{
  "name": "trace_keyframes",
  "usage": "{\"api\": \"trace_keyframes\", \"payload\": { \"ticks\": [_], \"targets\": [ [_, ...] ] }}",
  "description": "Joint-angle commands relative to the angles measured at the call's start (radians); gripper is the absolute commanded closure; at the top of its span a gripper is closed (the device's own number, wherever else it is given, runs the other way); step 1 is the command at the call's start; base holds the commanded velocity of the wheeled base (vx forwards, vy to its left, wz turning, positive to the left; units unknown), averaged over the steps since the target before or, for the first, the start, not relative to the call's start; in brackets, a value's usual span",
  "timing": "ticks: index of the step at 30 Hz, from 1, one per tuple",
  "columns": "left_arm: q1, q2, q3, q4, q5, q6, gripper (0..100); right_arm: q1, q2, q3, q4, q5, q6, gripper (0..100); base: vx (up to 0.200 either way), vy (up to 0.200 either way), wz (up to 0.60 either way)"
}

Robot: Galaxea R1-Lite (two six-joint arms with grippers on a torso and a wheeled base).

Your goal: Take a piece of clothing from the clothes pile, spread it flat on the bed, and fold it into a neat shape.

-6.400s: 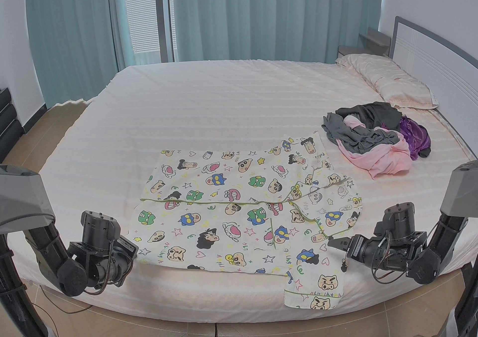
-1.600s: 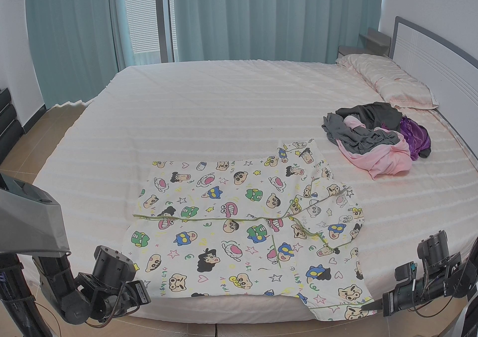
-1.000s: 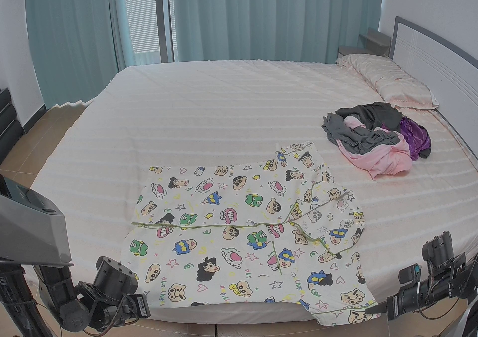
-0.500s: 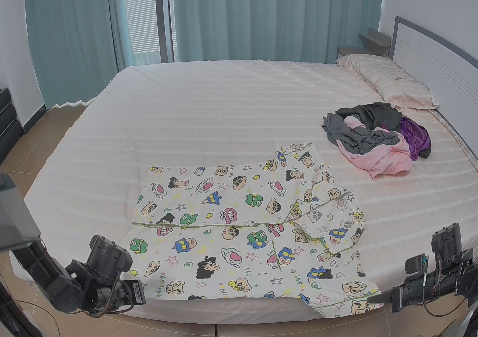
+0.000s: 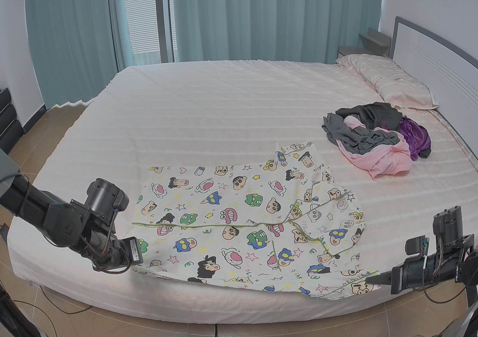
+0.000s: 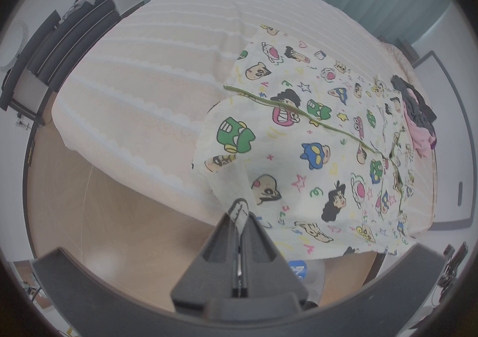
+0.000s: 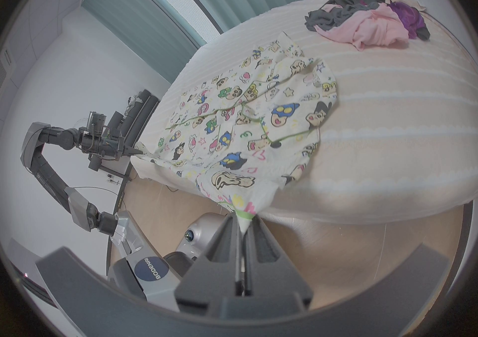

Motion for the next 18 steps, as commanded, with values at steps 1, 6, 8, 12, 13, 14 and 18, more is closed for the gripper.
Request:
{"api": "trace_keyframes", "payload": {
  "ticks": [1, 6, 8, 12, 13, 14, 18],
  "targets": [
    [0.047, 0.099, -0.086, 0.036, -0.013, -0.001, 100, -0.005, 0.025, -0.065, 0.014, 0.002, 0.004, 100, 0.000, 0.000, 0.00],
    [0.082, 0.162, -0.157, 0.047, -0.051, -0.024, 100, -0.028, 0.070, -0.125, 0.043, 0.002, 0.004, 100, 0.000, 0.000, 0.00],
    [0.093, 0.173, -0.183, 0.048, -0.086, -0.067, 100, -0.036, 0.082, -0.141, 0.044, 0.003, 0.006, 100, 0.000, 0.000, 0.00],
    [0.124, 0.200, -0.246, 0.053, -0.115, -0.148, 100, -0.048, 0.126, -0.183, 0.040, 0.000, 0.019, 100, 0.000, 0.000, 0.00],
    [0.125, 0.200, -0.248, 0.053, -0.115, -0.148, 100, -0.049, 0.126, -0.186, 0.040, 0.000, 0.022, 100, 0.000, 0.000, 0.00],
    [0.139, 0.209, -0.264, 0.053, -0.117, -0.157, 100, -0.048, 0.139, -0.210, 0.035, -0.003, 0.053, 100, 0.000, 0.000, 0.00],
    [0.157, 0.231, -0.312, 0.053, -0.117, -0.210, 100, -0.048, 0.157, -0.255, 0.034, -0.006, 0.107, 100, 0.000, 0.000, 0.00]
  ]
}}
